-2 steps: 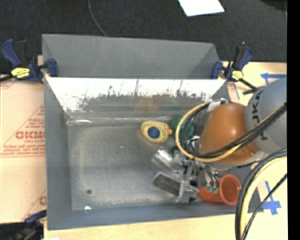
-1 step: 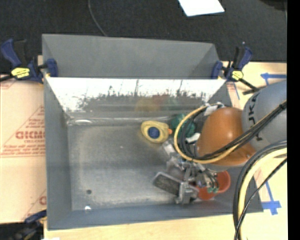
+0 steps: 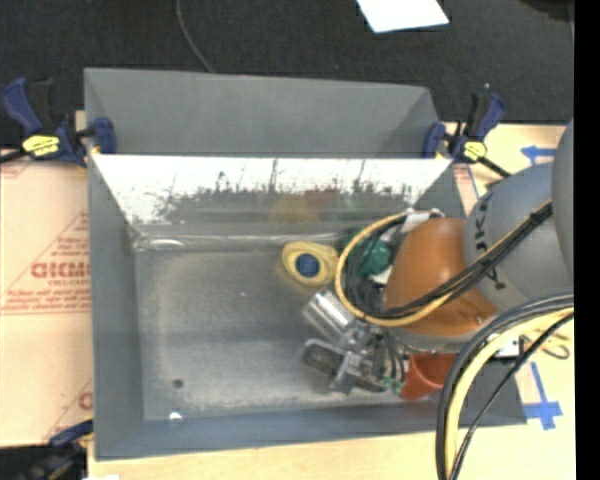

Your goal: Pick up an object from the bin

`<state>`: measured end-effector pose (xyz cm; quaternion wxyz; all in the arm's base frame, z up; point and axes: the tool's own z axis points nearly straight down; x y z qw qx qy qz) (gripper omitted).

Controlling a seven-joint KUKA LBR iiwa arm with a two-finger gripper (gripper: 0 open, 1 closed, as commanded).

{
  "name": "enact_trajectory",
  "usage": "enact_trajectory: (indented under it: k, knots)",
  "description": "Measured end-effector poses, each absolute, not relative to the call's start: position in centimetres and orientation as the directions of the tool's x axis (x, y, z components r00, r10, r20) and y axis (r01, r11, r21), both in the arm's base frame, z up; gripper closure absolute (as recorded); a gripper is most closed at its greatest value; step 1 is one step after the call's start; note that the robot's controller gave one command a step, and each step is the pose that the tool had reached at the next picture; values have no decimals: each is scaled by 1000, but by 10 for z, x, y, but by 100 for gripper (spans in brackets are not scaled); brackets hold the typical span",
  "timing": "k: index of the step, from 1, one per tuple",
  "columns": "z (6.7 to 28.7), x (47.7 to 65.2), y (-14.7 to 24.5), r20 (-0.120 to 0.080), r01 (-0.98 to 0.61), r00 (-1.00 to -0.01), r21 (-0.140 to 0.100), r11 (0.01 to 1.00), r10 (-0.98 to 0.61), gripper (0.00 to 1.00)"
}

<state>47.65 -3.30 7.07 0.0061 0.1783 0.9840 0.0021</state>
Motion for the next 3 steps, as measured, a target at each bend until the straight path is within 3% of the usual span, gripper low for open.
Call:
enact_trajectory:
  k: [1,2,3]
  knots:
    - [71,476,-33,-11,351,-936,6,936,351,100]
    - [98,473,-33,-1,350,-937,4,937,350,100]
    - [128,475,-33,-7,348,-938,5,938,348,100]
